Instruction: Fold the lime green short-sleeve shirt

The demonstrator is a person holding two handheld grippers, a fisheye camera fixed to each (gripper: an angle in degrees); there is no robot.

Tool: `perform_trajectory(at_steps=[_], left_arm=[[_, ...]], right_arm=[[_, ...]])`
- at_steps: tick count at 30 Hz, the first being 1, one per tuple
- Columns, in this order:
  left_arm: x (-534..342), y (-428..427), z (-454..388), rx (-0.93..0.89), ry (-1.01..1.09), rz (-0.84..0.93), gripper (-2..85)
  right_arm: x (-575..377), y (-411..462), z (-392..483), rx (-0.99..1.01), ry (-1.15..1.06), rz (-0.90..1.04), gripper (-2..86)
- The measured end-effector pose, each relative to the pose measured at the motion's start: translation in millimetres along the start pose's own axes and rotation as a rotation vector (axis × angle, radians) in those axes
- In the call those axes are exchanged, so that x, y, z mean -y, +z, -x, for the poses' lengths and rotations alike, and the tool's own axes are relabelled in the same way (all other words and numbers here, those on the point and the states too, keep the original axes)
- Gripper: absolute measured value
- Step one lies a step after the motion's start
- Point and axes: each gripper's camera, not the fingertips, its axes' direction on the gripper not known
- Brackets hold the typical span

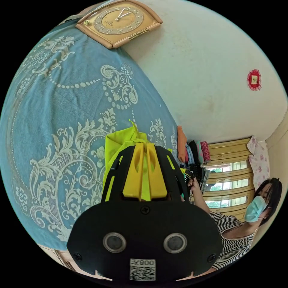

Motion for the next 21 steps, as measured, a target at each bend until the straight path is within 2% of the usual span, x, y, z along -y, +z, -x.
perform_trajectory(at_steps=[4, 9, 14, 16, 18, 21], left_arm=[[20, 10, -6, -0.014, -0.036, -0.038, 3.9], [25, 0, -32, 0.017, -0.024, -0.194, 6.0], [19, 0, -67, -0.017, -0.003, -0.255, 6.1], [20, 12, -87, -0.040, 0.053, -0.200, 5.3], [26, 41, -123, 0.026, 0.145, -0.030, 4.0], [43, 82, -163, 0.084, 0.242, 0.129, 2.7]], right_arm=[[38, 13, -7, 0.027, 0.059, -0.005, 0.8], [56, 0, 1, 0.080, 0.103, -0.092, 1.1], [79, -20, 26, 0.068, 0.129, -0.153, 0.8], [88, -27, 39, 0.090, 0.125, -0.173, 0.7], [95, -30, 65, 0.097, 0.070, -0.179, 0.5], [112, -8, 134, 0.048, -0.078, -0.085, 0.2]])
